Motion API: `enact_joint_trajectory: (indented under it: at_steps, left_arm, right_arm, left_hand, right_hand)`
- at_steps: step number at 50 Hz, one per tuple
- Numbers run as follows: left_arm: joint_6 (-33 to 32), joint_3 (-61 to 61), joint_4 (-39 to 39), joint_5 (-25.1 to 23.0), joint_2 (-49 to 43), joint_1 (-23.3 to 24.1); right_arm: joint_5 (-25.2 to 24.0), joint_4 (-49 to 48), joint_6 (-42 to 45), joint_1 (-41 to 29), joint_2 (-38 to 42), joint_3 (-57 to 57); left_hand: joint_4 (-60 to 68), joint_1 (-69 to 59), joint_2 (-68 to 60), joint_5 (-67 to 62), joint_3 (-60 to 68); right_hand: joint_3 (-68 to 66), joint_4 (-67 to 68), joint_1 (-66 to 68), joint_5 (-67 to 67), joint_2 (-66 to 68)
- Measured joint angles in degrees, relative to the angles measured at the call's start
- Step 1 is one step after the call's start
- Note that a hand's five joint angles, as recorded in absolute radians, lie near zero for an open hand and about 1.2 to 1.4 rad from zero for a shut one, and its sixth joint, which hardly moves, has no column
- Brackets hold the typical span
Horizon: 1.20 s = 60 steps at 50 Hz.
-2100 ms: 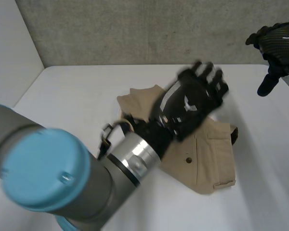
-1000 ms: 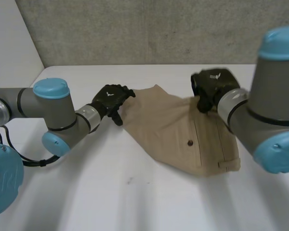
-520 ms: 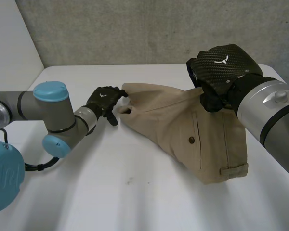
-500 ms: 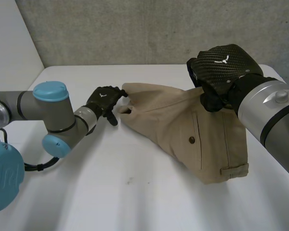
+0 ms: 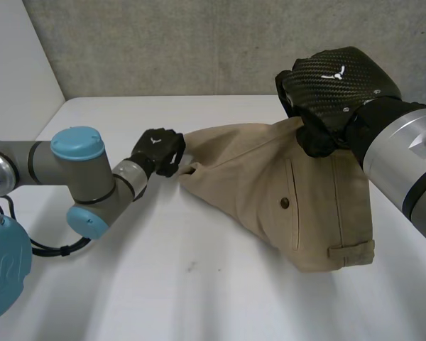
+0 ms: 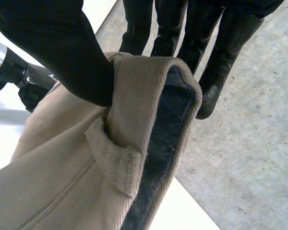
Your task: Fold the shorts.
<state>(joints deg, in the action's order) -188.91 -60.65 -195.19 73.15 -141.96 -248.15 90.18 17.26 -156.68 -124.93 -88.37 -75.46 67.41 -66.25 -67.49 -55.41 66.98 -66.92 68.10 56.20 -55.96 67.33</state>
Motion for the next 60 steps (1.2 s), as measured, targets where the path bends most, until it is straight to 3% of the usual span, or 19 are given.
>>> enact_joint_trajectory:
  at_steps: [8,16,18,20,21,22,24,30,33,42,51,56,60]
  left_arm:
    - [0.23,-1.18,-4.29,7.19,5.57,-0.05]
    - [0.07,-11.76,-4.92,11.8,19.0,-1.9]
    - [0.07,-13.83,-5.22,11.89,21.0,-2.11]
    - [0.0,-17.06,-5.9,11.84,23.97,-2.42]
    - [-0.03,-17.84,-6.19,11.77,24.69,-2.51]
    - [-0.05,-18.38,-6.41,11.71,25.19,-2.58]
    - [-0.09,-19.05,-6.99,11.33,25.87,-2.77]
    - [-0.07,-16.04,-7.17,8.23,22.79,-2.97]
    - [0.06,-12.19,-6.46,2.14,18.11,-3.03]
    - [0.16,-6.89,-4.1,-8.17,8.98,-3.12]
    - [-0.03,-2.37,-2.77,-8.8,2.06,-2.9]
    - [0.0,0.79,-3.07,-8.27,-0.52,-2.49]
    - [0.03,2.98,-3.23,-8.23,-2.03,-2.21]
  right_arm:
    - [-0.03,-0.78,1.23,0.89,3.16,1.93]
    - [-0.02,-1.22,1.74,0.84,10.91,8.54]
    - [-0.21,-1.25,1.76,0.73,11.61,9.45]
    - [-0.8,-1.25,1.85,0.52,12.21,10.33]
    - [-1.13,-1.25,1.88,0.42,12.24,10.48]
    - [-1.46,-1.25,1.91,0.33,12.2,10.54]
    - [-2.97,-1.2,1.97,-0.06,11.25,10.39]
    - [-6.4,-1.08,2.13,-0.73,6.51,8.52]
    - [-8.74,-0.99,2.54,-0.96,2.04,5.9]
    - [-10.0,-0.54,3.49,-1.06,-2.78,2.8]
    - [-10.08,-0.24,3.65,-1.18,-5.49,1.22]
    - [-10.11,-0.2,3.66,-1.38,-6.76,0.29]
    - [-10.14,-0.16,3.66,-1.45,-7.38,-0.41]
  left_hand:
    - [0.82,0.0,-0.83,0.0,0.97]
    - [0.82,0.0,-0.93,0.0,0.99]
    - [-5.69,5.91,5.61,4.56,-5.31]
    - [-26.83,29.22,27.8,24.88,-27.05]
    - [-26.83,29.22,27.8,24.88,-27.05]
    - [-34.65,36.81,35.35,32.77,-34.56]
    - [-43.65,42.75,43.37,41.85,-42.47]
    - [-47.62,45.29,47.5,46.17,-46.69]
    - [-47.71,45.29,47.56,46.27,-46.7]
    - [-47.71,45.28,47.56,46.27,-46.7]
    - [-45.05,44.59,45.05,42.56,-44.68]
    - [-40.28,38.95,40.65,38.47,-39.99]
    - [-29.92,27.54,30.11,28.53,-29.63]
  right_hand:
    - [0.0,0.0,0.0,0.0,0.0]
    - [0.0,0.0,0.0,0.0,0.0]
    - [0.0,0.0,0.0,0.0,0.0]
    - [0.0,0.0,0.0,0.0,0.0]
    - [0.0,0.0,0.0,0.0,-0.04]
    - [0.0,0.0,0.0,0.0,-0.03]
    - [0.0,0.0,0.0,0.0,0.0]
    - [0.0,0.0,0.0,0.0,0.0]
    - [-0.63,0.01,0.0,0.0,0.0]
    - [-0.84,0.01,0.0,0.0,0.0]
    - [-0.84,0.01,0.0,0.0,0.0]
    - [-0.84,0.01,0.0,0.0,0.0]
    - [-0.84,0.02,0.0,0.0,0.0]
